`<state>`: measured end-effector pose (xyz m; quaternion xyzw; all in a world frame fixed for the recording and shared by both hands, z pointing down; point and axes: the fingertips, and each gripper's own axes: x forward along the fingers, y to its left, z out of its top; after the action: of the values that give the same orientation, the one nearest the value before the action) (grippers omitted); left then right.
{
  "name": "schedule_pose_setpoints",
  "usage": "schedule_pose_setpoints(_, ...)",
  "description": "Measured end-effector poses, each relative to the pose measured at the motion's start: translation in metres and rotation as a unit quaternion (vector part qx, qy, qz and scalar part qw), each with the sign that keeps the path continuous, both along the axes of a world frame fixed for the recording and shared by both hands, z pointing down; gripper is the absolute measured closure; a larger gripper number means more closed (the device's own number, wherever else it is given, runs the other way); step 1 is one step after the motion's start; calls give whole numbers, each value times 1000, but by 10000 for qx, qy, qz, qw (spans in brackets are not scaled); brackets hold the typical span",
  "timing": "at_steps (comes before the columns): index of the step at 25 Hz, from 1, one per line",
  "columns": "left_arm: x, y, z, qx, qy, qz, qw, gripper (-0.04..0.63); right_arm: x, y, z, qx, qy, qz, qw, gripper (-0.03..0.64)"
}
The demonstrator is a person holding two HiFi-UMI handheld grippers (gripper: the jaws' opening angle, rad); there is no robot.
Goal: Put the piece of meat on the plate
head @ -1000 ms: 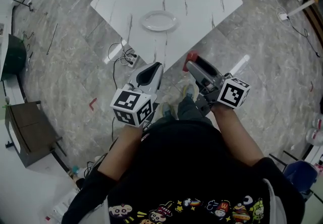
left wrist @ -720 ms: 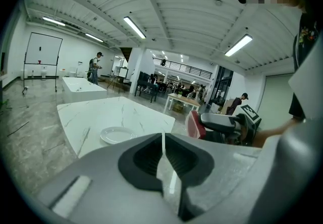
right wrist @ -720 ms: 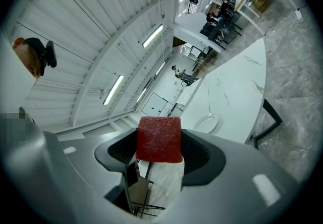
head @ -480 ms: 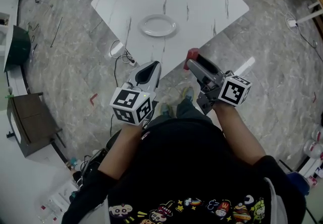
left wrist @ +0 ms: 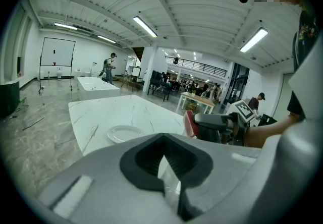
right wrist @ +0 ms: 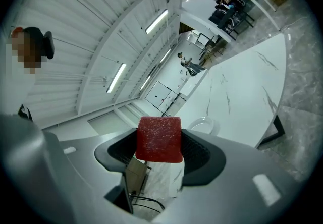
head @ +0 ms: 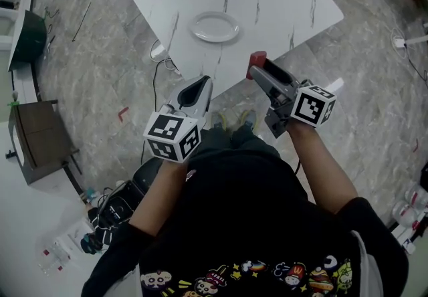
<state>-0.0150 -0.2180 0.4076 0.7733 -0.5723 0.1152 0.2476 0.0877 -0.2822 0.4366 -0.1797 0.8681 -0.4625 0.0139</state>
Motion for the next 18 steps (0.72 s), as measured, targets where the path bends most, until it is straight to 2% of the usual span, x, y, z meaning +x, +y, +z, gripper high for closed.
schedule_pose_setpoints(9, -30, -1, 24, -167, 202, -305, 9992, 595, -38, -28, 26, 155, 454, -365, 9982, 321)
schedule_pose_setpoints(18, -56, -23, 46, -307, 543, -213, 9978, 595, -78, -58, 59, 119, 1035, -524, 9932, 321)
